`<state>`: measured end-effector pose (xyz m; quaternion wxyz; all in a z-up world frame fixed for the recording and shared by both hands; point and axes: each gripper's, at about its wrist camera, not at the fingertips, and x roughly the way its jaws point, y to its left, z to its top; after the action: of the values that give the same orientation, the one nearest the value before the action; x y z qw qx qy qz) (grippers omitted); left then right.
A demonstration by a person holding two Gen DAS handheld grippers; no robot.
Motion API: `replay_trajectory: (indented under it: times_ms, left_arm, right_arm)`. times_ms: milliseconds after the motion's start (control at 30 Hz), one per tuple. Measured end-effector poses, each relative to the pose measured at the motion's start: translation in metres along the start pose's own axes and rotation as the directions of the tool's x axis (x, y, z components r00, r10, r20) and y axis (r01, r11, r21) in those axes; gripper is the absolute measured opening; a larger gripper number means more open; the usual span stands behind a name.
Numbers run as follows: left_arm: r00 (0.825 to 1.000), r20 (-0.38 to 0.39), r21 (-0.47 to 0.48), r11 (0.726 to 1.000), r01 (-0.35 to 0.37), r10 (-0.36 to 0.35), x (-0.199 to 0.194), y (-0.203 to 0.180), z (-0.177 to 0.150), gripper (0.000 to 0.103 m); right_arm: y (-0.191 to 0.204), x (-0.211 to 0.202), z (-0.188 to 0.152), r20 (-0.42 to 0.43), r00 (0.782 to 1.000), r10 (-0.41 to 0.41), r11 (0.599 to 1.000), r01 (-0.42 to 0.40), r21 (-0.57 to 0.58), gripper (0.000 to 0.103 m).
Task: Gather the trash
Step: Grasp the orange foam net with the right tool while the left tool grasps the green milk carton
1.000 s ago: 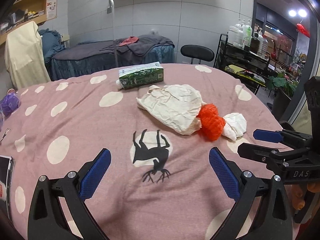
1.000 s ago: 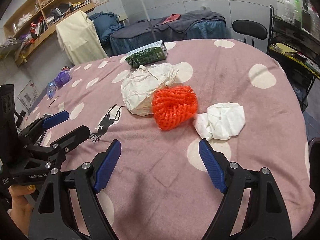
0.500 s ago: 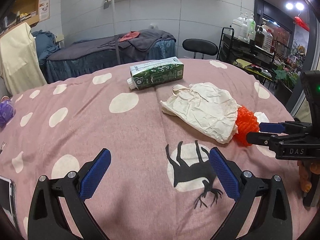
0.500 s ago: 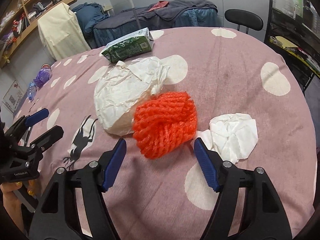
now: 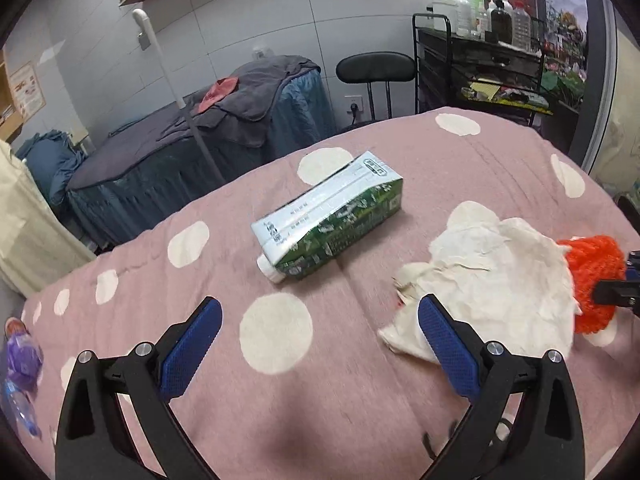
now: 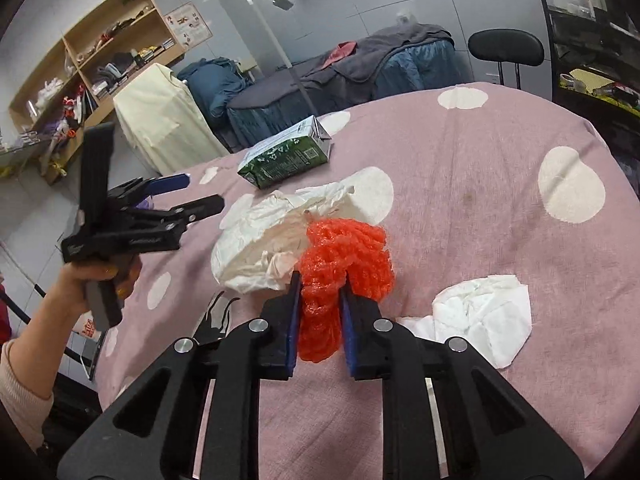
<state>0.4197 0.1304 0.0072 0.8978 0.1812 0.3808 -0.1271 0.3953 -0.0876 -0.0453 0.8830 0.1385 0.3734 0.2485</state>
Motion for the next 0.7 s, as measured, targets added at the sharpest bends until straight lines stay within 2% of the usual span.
replay_trajectory:
  times_ms: [200, 333, 400, 433, 467, 500, 600, 700]
  left_arm:
    - [0.999, -0.048, 0.158, 0.987, -0.009, 0.017, 0.040, -0.010, 0.038, 0.097]
    - [0.995, -0.095, 0.242, 0.970, -0.002, 0.026, 0.066, -0.020, 0.054, 0.097]
    - [0.989, -0.142, 0.265, 0.964, 0.000, 0.039, 0.081, -0.024, 0.059, 0.097]
    - [0.982, -0.184, 0.273, 0.962, 0.005, 0.047, 0.091, -0.026, 0.060, 0.095]
    - [0.975, -0.218, 0.275, 0.961, 0.018, 0.045, 0.098, -0.027, 0.059, 0.088]
    - [0.969, -0.244, 0.274, 0.961, 0.033, 0.036, 0.103, -0.028, 0.058, 0.087]
    - [0.972, -0.236, 0.244, 0.969, 0.038, 0.021, 0.100, -0.029, 0.060, 0.076]
    - [0.974, -0.221, 0.234, 0.972, 0.011, 0.042, 0.093, -0.030, 0.056, 0.066]
  right_arm:
    - [-0.026, -0.008, 0.000, 0.070, 0.997, 0.039, 0.992, -0.046, 0.113, 0.018]
    - [-0.025, -0.010, 0.000, 0.098, 0.993, 0.069, 0.990, -0.080, 0.115, 0.018]
    - [-0.026, -0.009, 0.001, 0.101, 0.991, 0.089, 0.988, -0.100, 0.117, 0.018]
    - [-0.027, -0.009, 0.001, 0.099, 0.991, 0.092, 0.987, -0.104, 0.120, 0.018]
    - [-0.028, -0.007, 0.001, 0.095, 0.991, 0.095, 0.986, -0.107, 0.127, 0.018]
    - [-0.030, -0.006, 0.001, 0.092, 0.991, 0.097, 0.985, -0.109, 0.132, 0.018]
    - [-0.030, -0.003, 0.002, 0.089, 0.990, 0.109, 0.982, -0.120, 0.143, 0.018]
    - [-0.029, -0.002, 0.001, 0.086, 0.990, 0.114, 0.981, -0.126, 0.144, 0.018]
